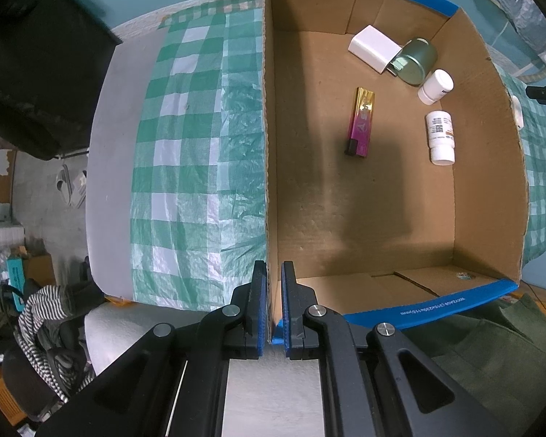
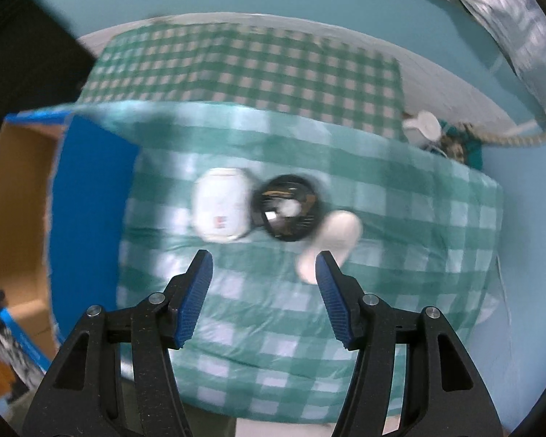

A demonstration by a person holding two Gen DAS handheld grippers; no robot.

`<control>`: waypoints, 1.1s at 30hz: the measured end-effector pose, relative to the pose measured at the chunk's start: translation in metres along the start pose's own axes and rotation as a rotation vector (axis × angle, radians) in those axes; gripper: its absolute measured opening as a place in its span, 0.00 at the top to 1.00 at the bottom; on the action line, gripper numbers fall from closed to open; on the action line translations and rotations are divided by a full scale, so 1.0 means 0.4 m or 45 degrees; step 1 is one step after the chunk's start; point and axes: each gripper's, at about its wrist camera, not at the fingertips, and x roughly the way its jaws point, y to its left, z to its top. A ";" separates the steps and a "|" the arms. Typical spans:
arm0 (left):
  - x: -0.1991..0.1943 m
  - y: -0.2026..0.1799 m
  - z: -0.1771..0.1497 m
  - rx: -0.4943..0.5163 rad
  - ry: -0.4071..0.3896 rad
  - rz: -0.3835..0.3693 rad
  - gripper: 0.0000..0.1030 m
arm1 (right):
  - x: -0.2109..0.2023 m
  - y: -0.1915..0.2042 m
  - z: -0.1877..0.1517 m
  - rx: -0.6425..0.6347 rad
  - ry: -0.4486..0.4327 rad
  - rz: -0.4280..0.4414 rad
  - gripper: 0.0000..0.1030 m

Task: Organize rigid objects
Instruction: 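Move the right gripper back toward the white oval case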

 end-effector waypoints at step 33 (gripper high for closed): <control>0.005 0.002 0.001 -0.034 0.003 0.018 0.93 | 0.153 -0.201 0.009 0.461 0.057 0.075 0.43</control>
